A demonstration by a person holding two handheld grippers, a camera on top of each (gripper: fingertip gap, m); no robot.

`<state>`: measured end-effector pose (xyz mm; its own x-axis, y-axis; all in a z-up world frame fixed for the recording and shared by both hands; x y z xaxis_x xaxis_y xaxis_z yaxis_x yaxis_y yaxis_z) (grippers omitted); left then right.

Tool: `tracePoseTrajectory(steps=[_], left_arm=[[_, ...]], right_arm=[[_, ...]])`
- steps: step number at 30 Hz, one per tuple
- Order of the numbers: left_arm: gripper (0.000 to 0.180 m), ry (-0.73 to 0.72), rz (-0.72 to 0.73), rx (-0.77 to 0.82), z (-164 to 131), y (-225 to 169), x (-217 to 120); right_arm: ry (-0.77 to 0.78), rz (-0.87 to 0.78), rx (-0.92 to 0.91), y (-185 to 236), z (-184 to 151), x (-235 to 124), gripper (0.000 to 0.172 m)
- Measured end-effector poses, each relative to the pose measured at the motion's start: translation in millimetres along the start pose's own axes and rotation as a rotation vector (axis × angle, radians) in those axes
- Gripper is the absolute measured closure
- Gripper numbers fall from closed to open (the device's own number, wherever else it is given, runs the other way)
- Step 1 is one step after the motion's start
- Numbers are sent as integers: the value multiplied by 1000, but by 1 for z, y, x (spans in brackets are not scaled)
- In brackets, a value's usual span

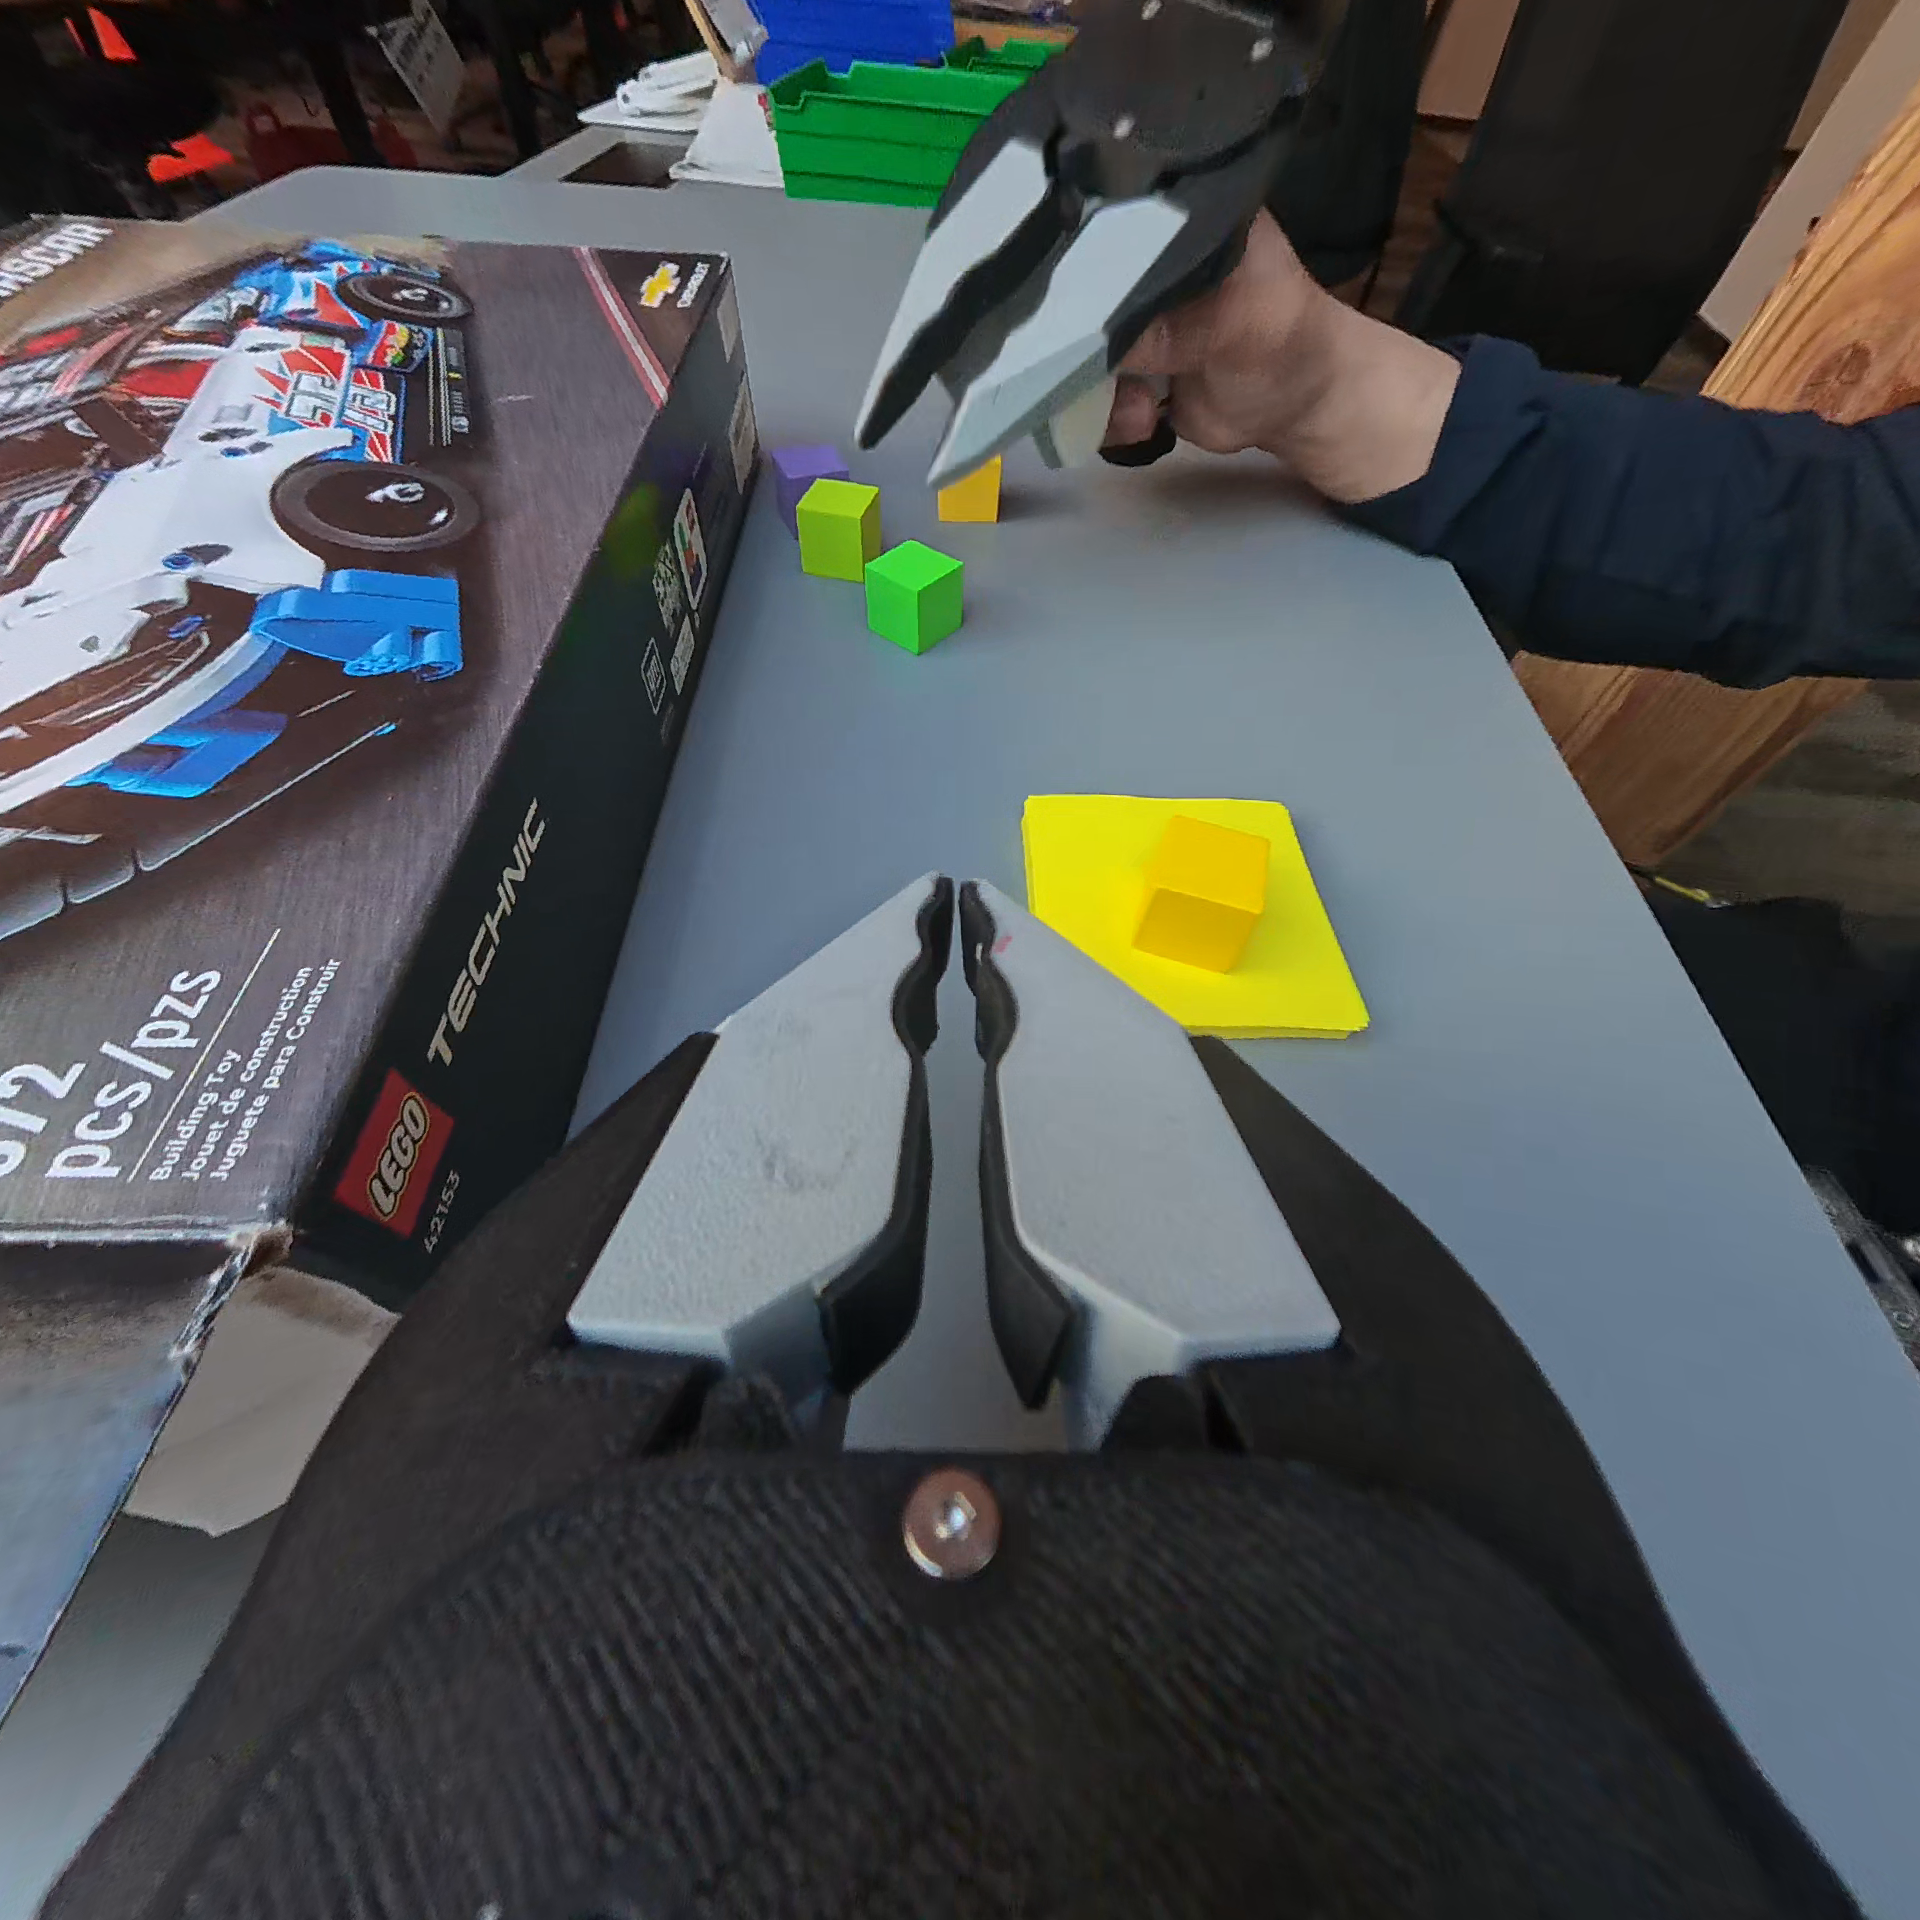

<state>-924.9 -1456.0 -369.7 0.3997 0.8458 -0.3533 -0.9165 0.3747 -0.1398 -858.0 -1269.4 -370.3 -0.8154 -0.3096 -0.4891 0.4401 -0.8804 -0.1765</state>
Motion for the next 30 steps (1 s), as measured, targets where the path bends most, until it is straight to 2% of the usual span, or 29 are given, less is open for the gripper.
tracePoseTrajectory(steps=[4, 8, 9, 12, 16, 19, 22, 26, 30], left_arm=[[180, -53, -16, -16, 5, 0, -6], [180, -32, -63, -17, 4, -2, -3], [180, -27, -68, -10, 4, -2, -2], [180, -26, -77, -15, 5, 1, 0], [180, -36, -41, -22, 7, 6, -1], [180, -14, 43, -16, 5, 16, 2], [180, 0, 130, 16, 4, 29, 3], [180, 105, 236, 140, -3, 48, 16], [180, 203, 337, 289, -9, 63, 32]], right_arm=[[133, 67, 16, 11, -20, 13, 127], [269, 86, 7, 16, -44, 25, 137], [260, 95, 3, 18, -42, 26, 146], [180, 120, -11, 27, -24, 27, 146], [-91, 382, -29, 71, 38, 27, 146], [-147, 579, -56, 99, 64, 34, 146], [-82, 680, -129, 122, 68, 46, 146], [-57, 692, -208, 145, 60, 45, 146], [-29, 671, -224, 148, 52, 46, 147]])
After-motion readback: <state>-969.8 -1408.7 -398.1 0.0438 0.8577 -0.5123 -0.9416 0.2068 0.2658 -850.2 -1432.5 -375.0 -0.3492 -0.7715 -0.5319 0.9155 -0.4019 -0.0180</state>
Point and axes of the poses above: each gripper's, where its closed fingertips meet, x out along the fingers, z out of its top, y = z × x across the jaws, the point moved 2 cm from there along -x, back along the fingers, and after that the axes turned 5 degrees about -x, right-handed, at the moved point
